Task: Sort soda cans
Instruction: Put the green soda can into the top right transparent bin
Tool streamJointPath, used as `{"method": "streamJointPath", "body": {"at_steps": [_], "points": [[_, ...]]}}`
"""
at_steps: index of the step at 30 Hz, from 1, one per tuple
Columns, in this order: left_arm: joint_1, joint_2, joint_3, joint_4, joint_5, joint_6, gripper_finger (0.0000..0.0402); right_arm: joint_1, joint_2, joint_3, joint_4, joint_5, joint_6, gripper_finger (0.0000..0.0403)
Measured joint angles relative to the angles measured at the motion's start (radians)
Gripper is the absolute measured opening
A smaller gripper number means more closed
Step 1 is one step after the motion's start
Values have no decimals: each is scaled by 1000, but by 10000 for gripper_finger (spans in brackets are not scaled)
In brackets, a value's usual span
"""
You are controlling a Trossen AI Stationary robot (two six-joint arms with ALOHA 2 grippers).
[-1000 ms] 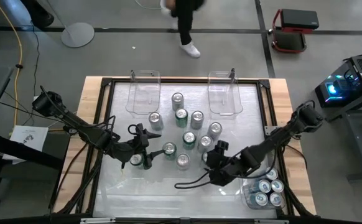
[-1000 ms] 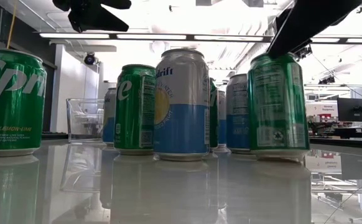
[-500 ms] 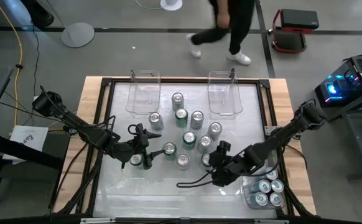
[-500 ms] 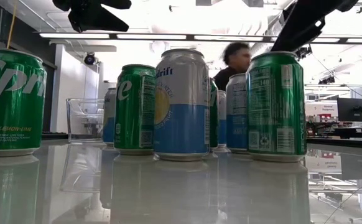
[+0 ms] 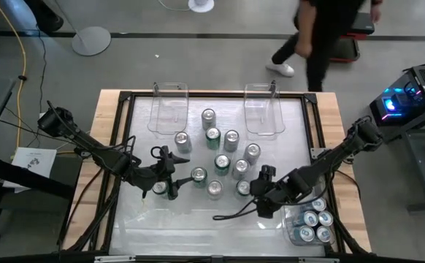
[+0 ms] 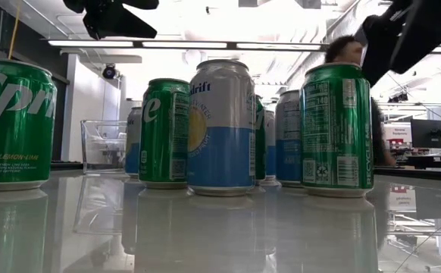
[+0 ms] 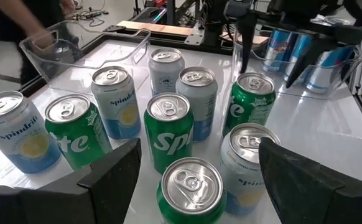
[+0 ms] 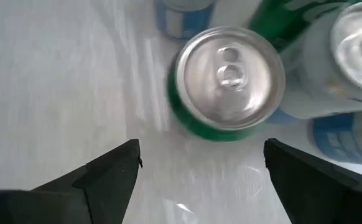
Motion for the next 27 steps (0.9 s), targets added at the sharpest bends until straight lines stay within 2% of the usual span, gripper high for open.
{"method": "streamJointPath", "body": {"at_steps": [7, 16, 27], "points": [[0, 0, 0, 0, 4, -7, 303, 0, 7, 0, 40, -27, -5, 332], [-1, 0, 0, 0, 10, -7, 303, 0, 7, 1, 183, -222, -22, 332], [-1, 0, 0, 0, 11, -7, 303, 26, 6, 44, 178, -334, -29, 332]]}}
